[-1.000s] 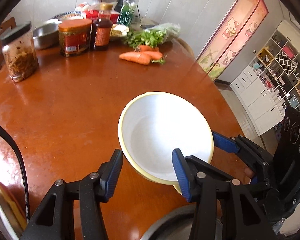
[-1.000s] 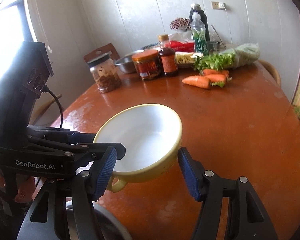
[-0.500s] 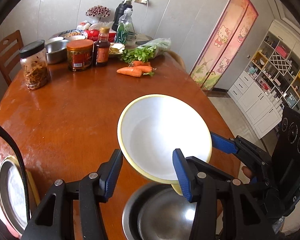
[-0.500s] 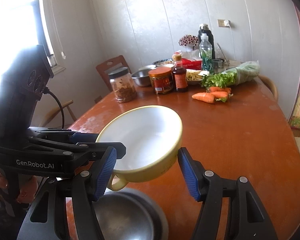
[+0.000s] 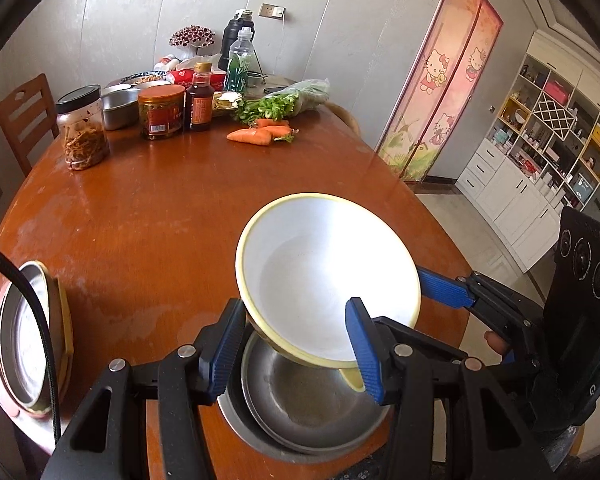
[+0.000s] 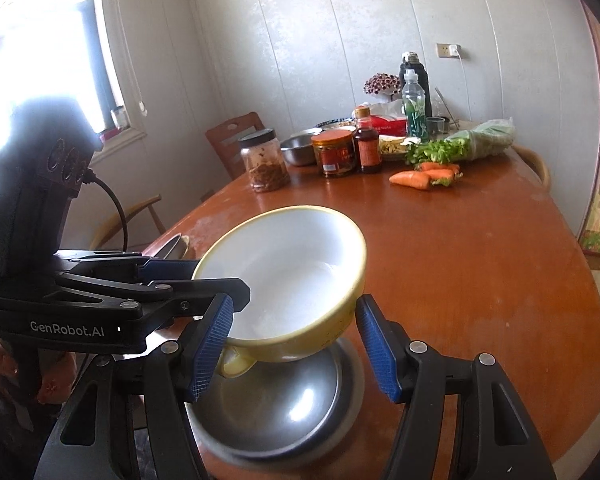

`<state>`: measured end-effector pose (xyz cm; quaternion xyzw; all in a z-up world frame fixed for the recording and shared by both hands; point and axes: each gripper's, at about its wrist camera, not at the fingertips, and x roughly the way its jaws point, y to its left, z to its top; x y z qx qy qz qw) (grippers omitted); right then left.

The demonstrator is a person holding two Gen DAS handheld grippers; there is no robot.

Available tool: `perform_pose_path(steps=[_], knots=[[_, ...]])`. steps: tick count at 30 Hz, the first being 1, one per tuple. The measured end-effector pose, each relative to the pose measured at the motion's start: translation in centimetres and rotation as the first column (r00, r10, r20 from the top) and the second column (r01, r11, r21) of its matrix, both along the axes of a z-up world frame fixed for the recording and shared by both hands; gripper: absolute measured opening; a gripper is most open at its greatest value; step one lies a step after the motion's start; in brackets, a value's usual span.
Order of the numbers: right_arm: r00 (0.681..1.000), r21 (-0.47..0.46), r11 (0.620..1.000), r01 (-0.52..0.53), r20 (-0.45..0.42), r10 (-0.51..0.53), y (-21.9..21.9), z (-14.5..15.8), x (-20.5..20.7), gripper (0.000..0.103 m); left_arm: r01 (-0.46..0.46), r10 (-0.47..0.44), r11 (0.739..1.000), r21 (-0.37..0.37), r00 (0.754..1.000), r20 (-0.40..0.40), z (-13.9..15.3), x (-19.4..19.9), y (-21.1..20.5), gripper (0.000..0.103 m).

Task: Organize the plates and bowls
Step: 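Lower the yellow bowl into the deep steel bowl with the right tool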

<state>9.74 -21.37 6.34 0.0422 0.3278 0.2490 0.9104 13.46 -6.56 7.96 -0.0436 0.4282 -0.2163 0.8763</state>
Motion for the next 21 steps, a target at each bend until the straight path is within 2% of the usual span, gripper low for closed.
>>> perform_pose_path(steps=[11,21], knots=[[1.0,-0.028,0.999,-0.025,0.0,0.025,0.4,-1.3,-2.6,0.066,-0.015,0.015,1.0,0.009,1.0,0.007,-1.4,-2.2,0.1,0.051],[0.999,-0.047,0.998,-0.039,-0.009,0.038,0.7,-2.3,-3.0,0.066,-0.024,0.024,0.999,0.021,1.0,0.011,-2.4,-2.8,0.1,0.051]])
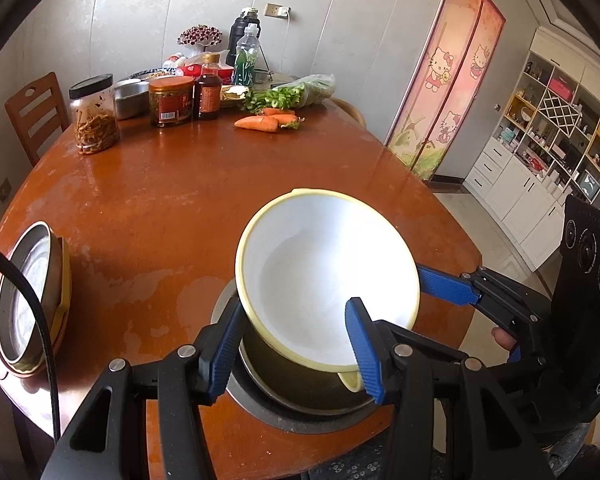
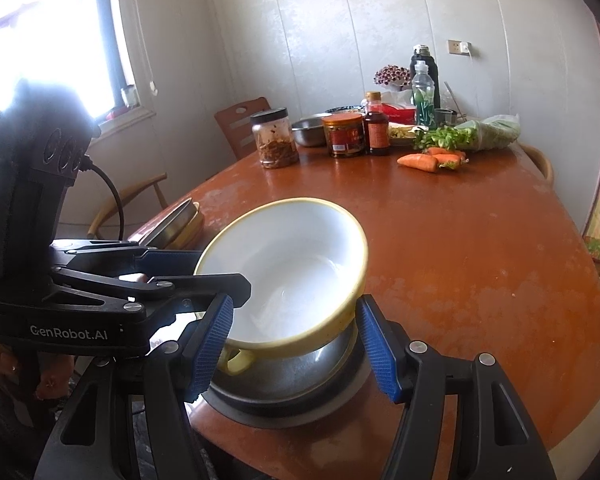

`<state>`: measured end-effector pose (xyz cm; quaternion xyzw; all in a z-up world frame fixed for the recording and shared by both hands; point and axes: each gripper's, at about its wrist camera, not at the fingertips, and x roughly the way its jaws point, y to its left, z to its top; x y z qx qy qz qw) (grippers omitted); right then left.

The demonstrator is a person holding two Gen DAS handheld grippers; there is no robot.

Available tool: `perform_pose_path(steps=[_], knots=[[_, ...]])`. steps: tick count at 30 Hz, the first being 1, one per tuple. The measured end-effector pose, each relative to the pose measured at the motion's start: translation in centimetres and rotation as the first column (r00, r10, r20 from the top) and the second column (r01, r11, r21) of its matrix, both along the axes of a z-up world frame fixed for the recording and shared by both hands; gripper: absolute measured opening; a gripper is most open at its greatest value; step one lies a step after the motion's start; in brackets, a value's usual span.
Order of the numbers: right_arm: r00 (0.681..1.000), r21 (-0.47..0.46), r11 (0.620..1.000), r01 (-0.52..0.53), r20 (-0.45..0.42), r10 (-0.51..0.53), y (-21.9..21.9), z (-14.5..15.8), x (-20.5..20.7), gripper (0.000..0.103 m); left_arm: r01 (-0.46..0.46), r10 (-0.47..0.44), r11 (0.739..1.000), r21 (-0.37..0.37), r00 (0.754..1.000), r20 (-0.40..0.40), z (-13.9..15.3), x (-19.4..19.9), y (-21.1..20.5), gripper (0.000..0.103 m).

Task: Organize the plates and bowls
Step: 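Lower the yellow bowl into the deep steel bowl with the right tool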

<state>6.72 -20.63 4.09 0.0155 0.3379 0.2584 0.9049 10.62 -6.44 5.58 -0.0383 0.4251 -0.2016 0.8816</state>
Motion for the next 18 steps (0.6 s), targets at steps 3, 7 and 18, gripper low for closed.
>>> perform_pose_path(steps=[3,7,18], knots=[[1.0,-0.005,1.0,-0.003,-0.002,0.003,0.1,-0.2,0.0,0.066,0.001,-0.001,1.0,0.004,1.0,0.0,-0.3,0.1,0.1,0.051],[1.0,-0.012,1.0,-0.008,-0.005,0.008,0.3,-0.4,0.1,0.066,0.0,0.0,1.0,0.009,1.0,-0.005,-0.5,0.0,0.3,0.051],[1.0,-0.021,1.0,-0.009,-0.012,0.008,0.5,-1.0,-0.1,0.066,0.009,-0.009,1.0,0.005,1.0,-0.016,-1.2,-0.2,0.5,0.051]])
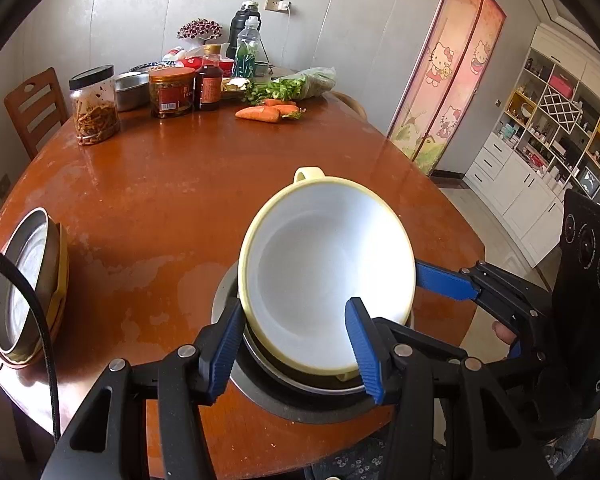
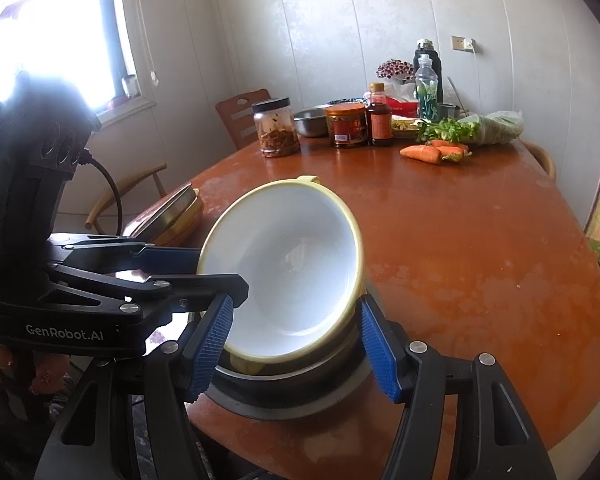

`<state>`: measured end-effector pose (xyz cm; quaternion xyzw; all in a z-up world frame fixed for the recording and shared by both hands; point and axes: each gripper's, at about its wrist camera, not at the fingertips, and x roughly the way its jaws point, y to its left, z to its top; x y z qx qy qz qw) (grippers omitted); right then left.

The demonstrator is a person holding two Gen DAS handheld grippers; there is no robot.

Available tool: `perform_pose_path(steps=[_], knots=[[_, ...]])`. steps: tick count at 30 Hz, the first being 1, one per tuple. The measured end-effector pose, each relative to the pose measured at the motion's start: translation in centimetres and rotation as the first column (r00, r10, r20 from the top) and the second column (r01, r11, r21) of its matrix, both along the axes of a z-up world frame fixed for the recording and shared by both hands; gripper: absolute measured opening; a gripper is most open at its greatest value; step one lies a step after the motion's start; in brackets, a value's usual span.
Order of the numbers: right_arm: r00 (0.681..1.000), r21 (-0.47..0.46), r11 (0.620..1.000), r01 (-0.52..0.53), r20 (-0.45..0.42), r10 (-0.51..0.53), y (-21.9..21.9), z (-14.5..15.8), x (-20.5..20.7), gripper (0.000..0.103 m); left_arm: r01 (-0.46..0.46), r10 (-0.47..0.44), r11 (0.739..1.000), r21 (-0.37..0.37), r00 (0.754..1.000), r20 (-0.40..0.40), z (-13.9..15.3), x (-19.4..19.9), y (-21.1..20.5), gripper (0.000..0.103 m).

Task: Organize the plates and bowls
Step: 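Lower the yellow bowl into the deep steel bowl with the right tool, then grasp the basin rim with both tools and lift the nested bowl stack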

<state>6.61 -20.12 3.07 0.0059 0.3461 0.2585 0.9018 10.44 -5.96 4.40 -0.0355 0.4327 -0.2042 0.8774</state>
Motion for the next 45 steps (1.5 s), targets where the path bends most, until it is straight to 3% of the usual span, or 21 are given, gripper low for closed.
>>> perform_pose_path(steps=[29,35,38,45], knots=[[1.0,0.002,1.0,0.01,-0.021,-0.01,-0.3,-0.3,0.1,0.067,0.004,-0.004,1.0,-0.008,1.0,0.008,-0.1,-0.7,0.1,0.052],[0.999,0.002,1.0,0.031,-0.007,-0.031,-0.7,0.0,-0.1,0.071,-0.032,0.031,0.999,0.016,0.999,0.017,0.2,-1.1,0.8,0.052],[0.998,0.018,0.998,0.066,-0.007,-0.066,-1.5,0.2,0.0,0.077,-0.052,0.052,0.999,0.005,0.999,0.009,0.1,-1.4,1.4,0.06],[0.985,0.054,0.993,0.107,-0.143,-0.099,-2.7,-2.0,1.8,0.077,-0.076,0.073,0.997,-0.032,0.994,-0.082,-2.2,-0.6,2.1,0.066]])
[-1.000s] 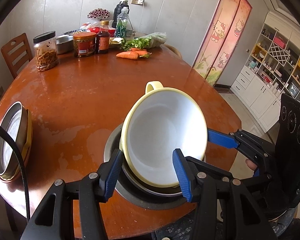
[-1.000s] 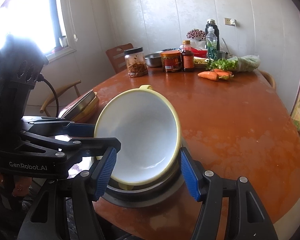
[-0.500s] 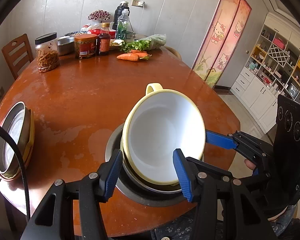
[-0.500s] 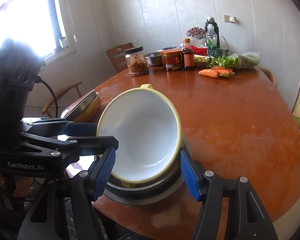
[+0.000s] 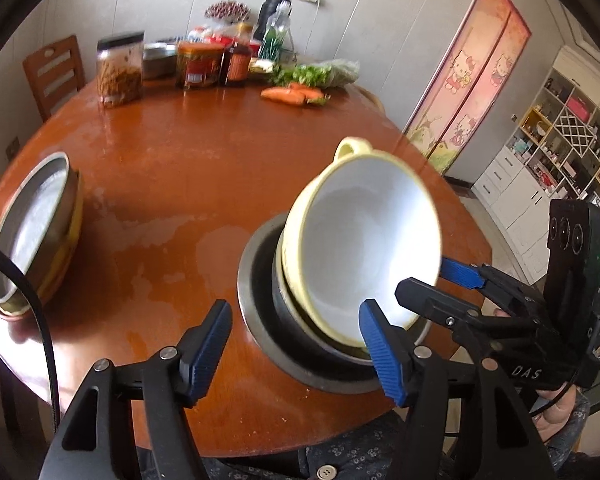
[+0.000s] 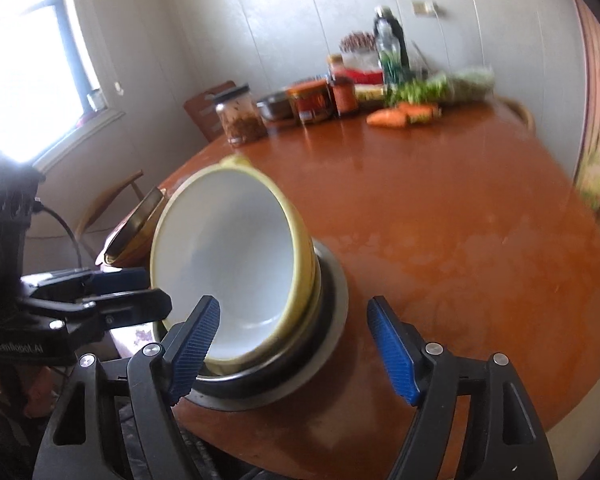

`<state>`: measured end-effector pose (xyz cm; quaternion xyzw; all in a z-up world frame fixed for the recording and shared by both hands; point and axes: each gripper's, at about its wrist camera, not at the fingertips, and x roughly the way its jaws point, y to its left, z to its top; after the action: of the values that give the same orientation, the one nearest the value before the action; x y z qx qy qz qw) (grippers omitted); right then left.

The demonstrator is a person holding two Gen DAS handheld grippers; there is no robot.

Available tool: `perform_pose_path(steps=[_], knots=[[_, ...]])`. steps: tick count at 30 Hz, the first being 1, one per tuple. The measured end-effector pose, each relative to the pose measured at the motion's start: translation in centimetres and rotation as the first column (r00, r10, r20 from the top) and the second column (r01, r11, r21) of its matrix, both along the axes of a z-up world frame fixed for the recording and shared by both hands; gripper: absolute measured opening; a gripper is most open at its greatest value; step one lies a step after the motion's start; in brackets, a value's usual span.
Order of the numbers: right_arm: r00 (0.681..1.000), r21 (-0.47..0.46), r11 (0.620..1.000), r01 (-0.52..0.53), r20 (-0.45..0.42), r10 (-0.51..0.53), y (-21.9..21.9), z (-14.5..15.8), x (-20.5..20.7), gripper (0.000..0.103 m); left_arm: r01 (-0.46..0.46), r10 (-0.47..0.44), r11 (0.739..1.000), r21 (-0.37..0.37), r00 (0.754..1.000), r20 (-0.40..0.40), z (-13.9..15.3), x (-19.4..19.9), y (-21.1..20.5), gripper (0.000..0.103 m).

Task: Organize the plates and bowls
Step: 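Grasp the basin rim with both tools and lift the nested bowl stack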

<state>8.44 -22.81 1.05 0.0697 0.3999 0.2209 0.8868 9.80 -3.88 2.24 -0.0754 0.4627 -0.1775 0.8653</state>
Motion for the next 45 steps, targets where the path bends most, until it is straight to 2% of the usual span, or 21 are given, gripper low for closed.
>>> perform_pose_path(steps=[4,8,9,10,12,19,24,30,37,41,45], knots=[[0.998,0.028,1.0,0.002,-0.064,0.0,-0.2,-1.4,0.6,0.077,-0.012,0.012,1.0,-0.014,0.999,-0.041,-1.1,0.8,-0.1,0.068],[0.994,0.064,0.998,-0.003,-0.106,0.01,-0.2,-2.2,1.0,0.078,-0.019,0.01,0.996,-0.092,0.995,-0.096,-2.3,1.6,0.2,0.068],[0.994,0.079,0.997,-0.016,-0.109,0.025,-0.1,-2.4,1.0,0.075,-0.015,0.003,0.994,-0.106,0.994,-0.107,-2.6,1.8,0.1,0.068],[0.994,0.089,0.995,-0.034,-0.104,0.043,0.1,-2.3,1.0,0.066,-0.006,-0.008,0.993,-0.12,0.993,-0.117,-3.0,2.0,0.1,0.068],[0.994,0.079,0.996,-0.052,-0.088,0.059,0.4,-2.2,0.8,0.063,0.009,-0.026,0.991,-0.134,0.992,-0.126,-3.4,2.4,-0.3,0.062],[0.996,0.054,0.997,-0.054,-0.073,0.058,1.4,-1.7,1.0,0.062,-0.005,-0.012,0.992,-0.128,0.991,-0.13,-3.2,3.0,0.2,0.06],[0.993,0.066,0.995,-0.081,-0.082,0.087,3.1,-0.8,2.2,0.062,-0.04,0.028,0.992,-0.121,0.994,-0.105,-1.6,3.2,2.5,0.06],[0.988,0.074,0.985,-0.154,-0.015,0.156,7.6,2.8,3.8,0.062,-0.107,0.104,0.987,-0.121,0.994,-0.034,2.1,3.0,7.6,0.06],[0.958,0.077,0.956,-0.284,0.047,0.281,15.9,6.5,6.0,0.062,-0.224,0.226,0.972,-0.068,0.974,0.03,5.9,2.1,15.2,0.06],[0.936,0.071,0.934,-0.351,0.062,0.347,20.7,7.5,7.0,0.062,-0.28,0.282,0.958,-0.066,0.959,0.026,6.2,2.3,19.3,0.06],[0.922,0.049,0.921,-0.387,0.043,0.386,24.5,7.0,8.1,0.062,-0.311,0.311,0.948,-0.071,0.95,-0.004,4.8,2.9,22.2,0.06]])
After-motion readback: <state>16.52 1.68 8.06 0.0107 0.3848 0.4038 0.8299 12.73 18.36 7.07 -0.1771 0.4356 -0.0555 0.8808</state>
